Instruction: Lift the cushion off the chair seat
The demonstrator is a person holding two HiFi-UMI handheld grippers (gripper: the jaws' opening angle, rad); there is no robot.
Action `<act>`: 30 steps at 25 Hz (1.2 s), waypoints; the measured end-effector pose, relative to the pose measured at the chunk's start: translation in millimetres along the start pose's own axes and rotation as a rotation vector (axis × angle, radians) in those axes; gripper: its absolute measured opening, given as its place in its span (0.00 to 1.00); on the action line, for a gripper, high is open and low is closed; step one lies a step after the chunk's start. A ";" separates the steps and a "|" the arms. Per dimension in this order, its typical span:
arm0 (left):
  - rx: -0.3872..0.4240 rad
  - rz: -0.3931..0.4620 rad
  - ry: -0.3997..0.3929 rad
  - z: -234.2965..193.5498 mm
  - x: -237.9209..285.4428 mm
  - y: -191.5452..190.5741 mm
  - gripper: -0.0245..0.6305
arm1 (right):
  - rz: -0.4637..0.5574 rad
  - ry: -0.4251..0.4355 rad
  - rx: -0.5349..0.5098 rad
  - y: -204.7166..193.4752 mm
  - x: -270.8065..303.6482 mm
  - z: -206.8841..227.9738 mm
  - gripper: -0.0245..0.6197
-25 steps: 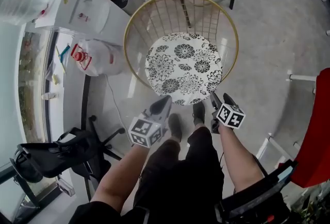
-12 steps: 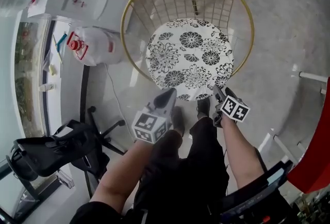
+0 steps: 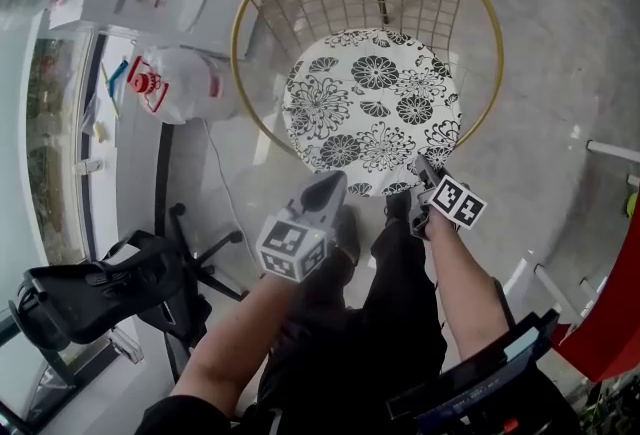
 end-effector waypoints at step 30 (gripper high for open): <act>-0.015 0.141 0.031 45.5 -58.7 72.1 0.05 | -0.049 0.007 0.031 27.4 -70.3 -44.5 0.09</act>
Point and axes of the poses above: the fingertips, and each gripper's own axes: x forward along the fingers, z to its right, y out of its top, the point moved 2 cm from there along -x, backward along the fingers, and after that the axes turned 9 degrees about -y, right-handed, at the moved point
